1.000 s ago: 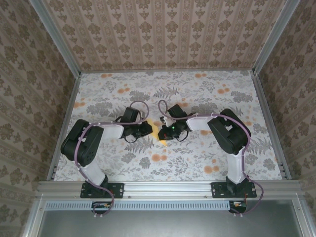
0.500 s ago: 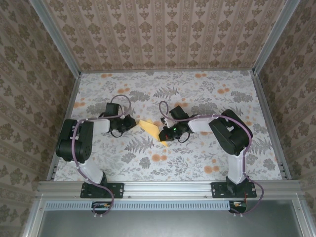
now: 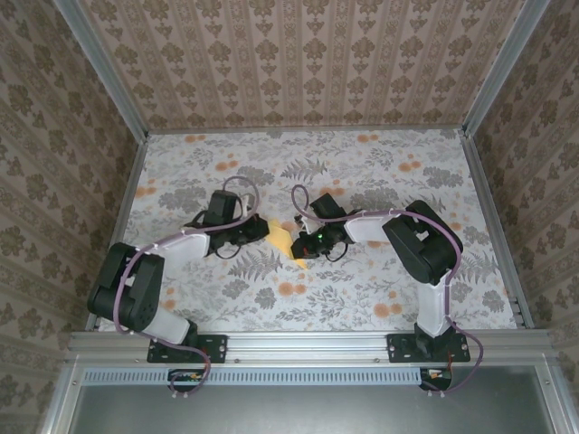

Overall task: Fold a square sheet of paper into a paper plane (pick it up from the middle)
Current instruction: Fold the wing for the fifth time at the center of the table.

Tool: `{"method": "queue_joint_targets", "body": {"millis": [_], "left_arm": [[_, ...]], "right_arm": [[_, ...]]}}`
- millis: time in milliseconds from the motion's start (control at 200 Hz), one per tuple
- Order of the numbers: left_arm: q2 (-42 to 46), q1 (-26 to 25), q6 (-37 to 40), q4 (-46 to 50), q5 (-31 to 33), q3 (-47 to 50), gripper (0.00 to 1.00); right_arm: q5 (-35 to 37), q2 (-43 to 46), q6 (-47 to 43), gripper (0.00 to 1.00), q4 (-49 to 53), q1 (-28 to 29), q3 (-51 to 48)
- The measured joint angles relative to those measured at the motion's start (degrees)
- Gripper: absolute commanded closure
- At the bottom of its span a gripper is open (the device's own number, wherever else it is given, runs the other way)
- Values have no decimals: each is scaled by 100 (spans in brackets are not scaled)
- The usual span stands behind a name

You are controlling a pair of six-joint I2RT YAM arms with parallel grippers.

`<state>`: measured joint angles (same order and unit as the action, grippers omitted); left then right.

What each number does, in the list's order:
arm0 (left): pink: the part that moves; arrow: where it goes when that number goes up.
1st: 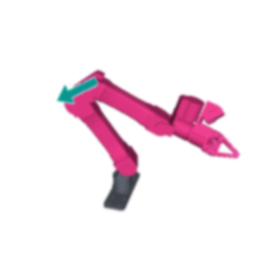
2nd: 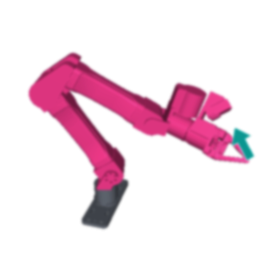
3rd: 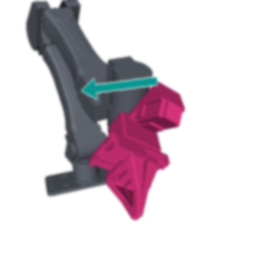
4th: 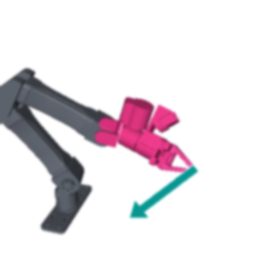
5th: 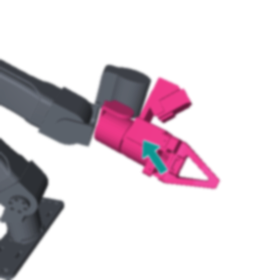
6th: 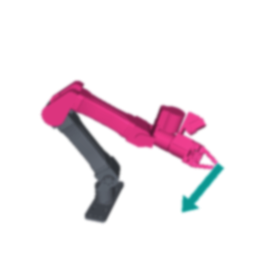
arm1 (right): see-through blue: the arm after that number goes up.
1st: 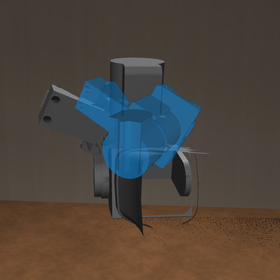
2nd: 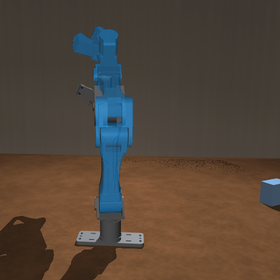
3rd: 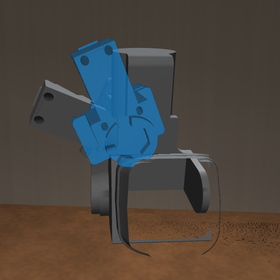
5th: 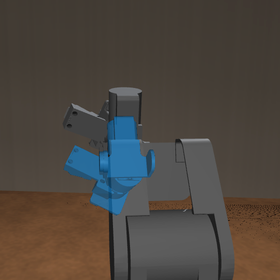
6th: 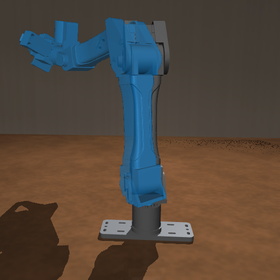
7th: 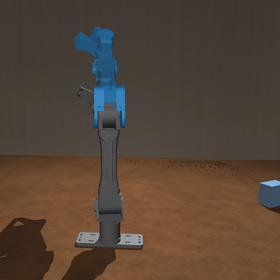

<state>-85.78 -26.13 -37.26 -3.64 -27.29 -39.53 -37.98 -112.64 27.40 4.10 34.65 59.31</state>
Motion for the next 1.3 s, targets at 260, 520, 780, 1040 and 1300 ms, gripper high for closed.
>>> {"method": "queue_joint_targets", "body": {"millis": [260,520,780,1040,1300], "left_arm": [[-905,-476,-72,-295,9,-330,94],[-1307,-424,-203,-382,271,-356,96],[-1318,-127,-396,-728,243,-192,98],[-1318,699,-433,-1016,42,-22,99],[-1318,1342,-409,-1062,-61,13,98]], "right_arm": [[0,0,2,98,0,0,0],[0,0,0,98,2,0,0],[0,2,0,98,-4,0,-15],[0,2,0,98,-9,0,-17],[0,20,22,98,-7,0,-31]]}}
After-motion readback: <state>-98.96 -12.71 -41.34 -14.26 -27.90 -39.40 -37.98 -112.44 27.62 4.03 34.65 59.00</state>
